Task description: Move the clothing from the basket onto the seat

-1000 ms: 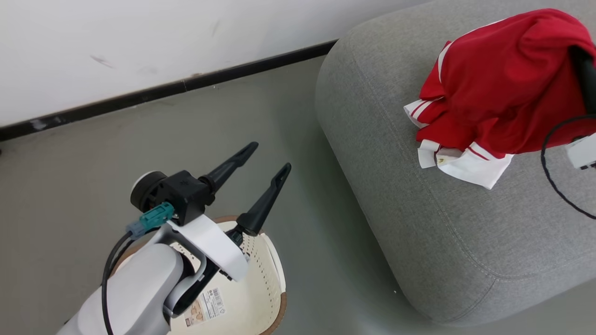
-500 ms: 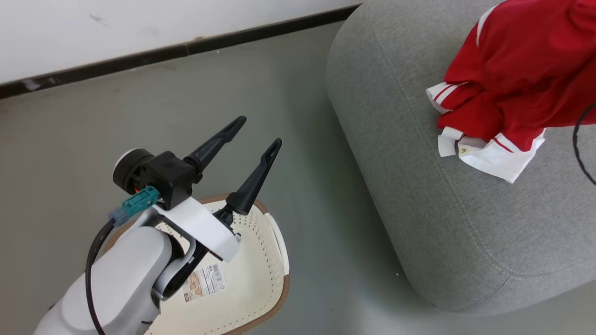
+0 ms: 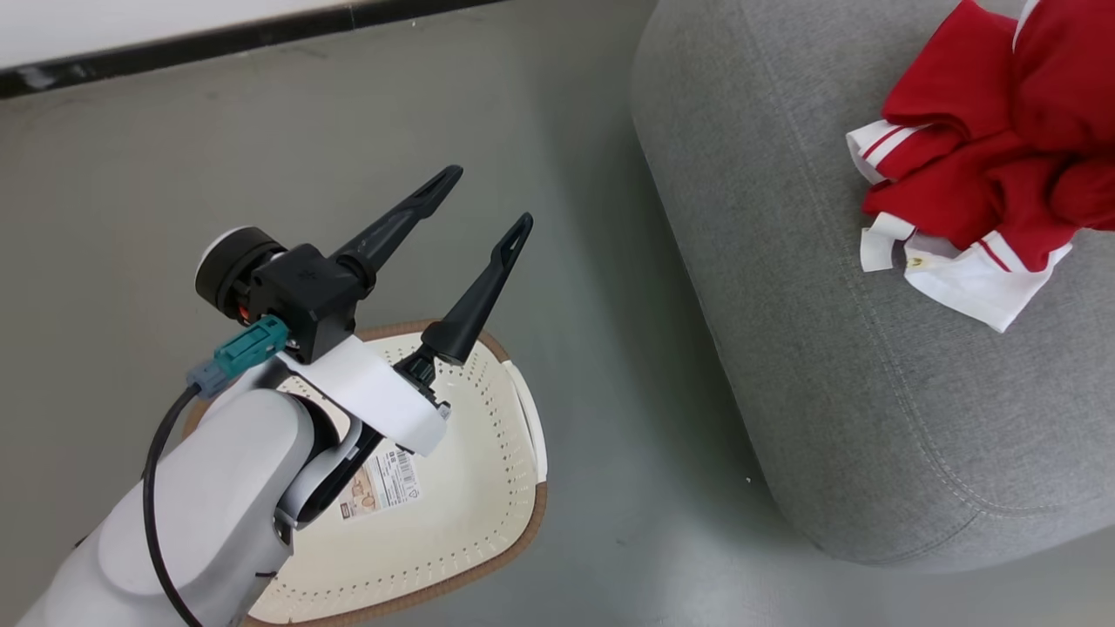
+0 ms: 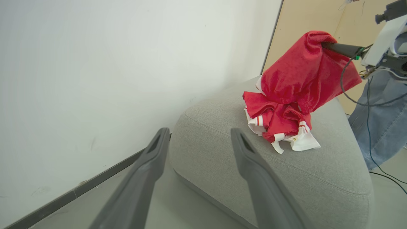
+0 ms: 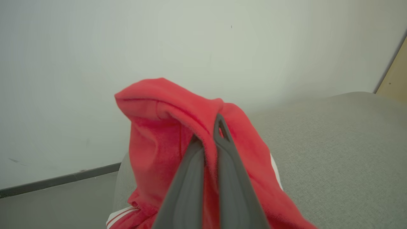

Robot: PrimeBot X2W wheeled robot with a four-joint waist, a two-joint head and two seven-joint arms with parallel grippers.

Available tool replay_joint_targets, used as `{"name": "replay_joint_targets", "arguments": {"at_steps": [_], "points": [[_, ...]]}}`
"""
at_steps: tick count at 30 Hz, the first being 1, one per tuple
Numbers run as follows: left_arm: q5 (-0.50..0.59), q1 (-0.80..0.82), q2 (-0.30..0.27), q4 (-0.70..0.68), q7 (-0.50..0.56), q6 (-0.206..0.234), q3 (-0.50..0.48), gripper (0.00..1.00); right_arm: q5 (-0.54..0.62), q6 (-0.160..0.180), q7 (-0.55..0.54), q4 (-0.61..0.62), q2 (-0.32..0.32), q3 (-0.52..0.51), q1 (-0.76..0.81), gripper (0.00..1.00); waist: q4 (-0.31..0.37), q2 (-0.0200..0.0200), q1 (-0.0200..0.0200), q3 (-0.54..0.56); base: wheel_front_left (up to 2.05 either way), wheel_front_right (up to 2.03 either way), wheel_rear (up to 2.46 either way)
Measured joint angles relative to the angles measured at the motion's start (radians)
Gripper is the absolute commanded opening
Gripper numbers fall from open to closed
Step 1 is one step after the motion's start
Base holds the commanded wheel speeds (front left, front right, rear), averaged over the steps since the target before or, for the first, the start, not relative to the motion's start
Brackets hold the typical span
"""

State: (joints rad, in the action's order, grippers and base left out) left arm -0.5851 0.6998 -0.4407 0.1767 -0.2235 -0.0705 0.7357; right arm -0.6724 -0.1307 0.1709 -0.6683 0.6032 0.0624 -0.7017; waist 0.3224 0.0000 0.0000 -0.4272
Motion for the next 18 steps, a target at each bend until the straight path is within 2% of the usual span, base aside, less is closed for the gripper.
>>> {"name": "replay_joint_targets", "arguments": {"at_steps": [10,18], "points": [[0.009,0.039,-0.006,-0.019,0.012,0.000,-0.002,1.00,-0.024,0.000,0.016,-0.083,-0.086,0.002,0.001,0.00,-0.015,0.0000,0.0000,-0.062,0.00,0.00,0.00],[0.018,0.065,-0.009,-0.028,0.013,0.000,-0.003,1.00,-0.032,0.000,0.016,-0.118,-0.105,0.018,0.000,0.00,-0.023,0.0000,0.0000,-0.104,0.00,0.00,0.00]]}}
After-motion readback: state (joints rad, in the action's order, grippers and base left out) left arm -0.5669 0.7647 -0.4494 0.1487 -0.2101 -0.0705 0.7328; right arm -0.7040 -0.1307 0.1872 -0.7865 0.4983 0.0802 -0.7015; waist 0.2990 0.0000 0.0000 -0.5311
